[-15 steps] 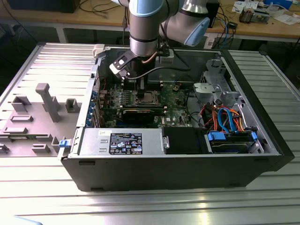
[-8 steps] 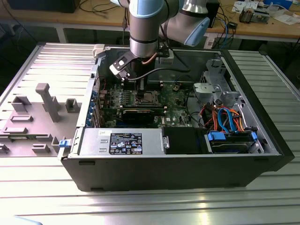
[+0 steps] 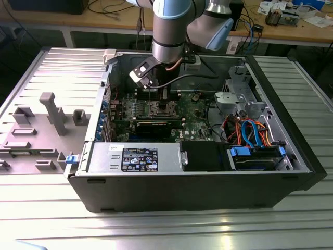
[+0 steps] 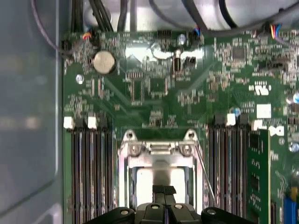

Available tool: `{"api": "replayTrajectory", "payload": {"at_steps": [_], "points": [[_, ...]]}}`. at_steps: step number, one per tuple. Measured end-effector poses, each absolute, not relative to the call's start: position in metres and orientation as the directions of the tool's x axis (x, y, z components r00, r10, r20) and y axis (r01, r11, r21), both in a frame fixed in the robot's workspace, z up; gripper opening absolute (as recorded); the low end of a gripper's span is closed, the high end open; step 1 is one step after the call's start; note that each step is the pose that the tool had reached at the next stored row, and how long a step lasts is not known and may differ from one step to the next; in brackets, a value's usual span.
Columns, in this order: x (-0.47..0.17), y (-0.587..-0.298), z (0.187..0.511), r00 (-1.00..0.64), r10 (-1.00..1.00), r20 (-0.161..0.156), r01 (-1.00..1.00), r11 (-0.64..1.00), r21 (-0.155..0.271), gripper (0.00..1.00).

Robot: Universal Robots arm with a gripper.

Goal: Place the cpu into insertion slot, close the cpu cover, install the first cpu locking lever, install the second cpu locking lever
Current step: 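Close the cpu cover, then install the first cpu locking lever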

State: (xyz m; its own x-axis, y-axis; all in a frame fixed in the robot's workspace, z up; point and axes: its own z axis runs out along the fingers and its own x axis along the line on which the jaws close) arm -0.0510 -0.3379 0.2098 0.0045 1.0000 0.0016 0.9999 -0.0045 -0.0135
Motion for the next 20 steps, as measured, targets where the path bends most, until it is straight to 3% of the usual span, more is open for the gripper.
{"api": "replayTrajectory", "payload": {"at_steps": [20], "points": [[-0.0485,-0.3379,0.2155,0.005,1.0,0.001,1.0,-0.005,-0.014,0.11]]}}
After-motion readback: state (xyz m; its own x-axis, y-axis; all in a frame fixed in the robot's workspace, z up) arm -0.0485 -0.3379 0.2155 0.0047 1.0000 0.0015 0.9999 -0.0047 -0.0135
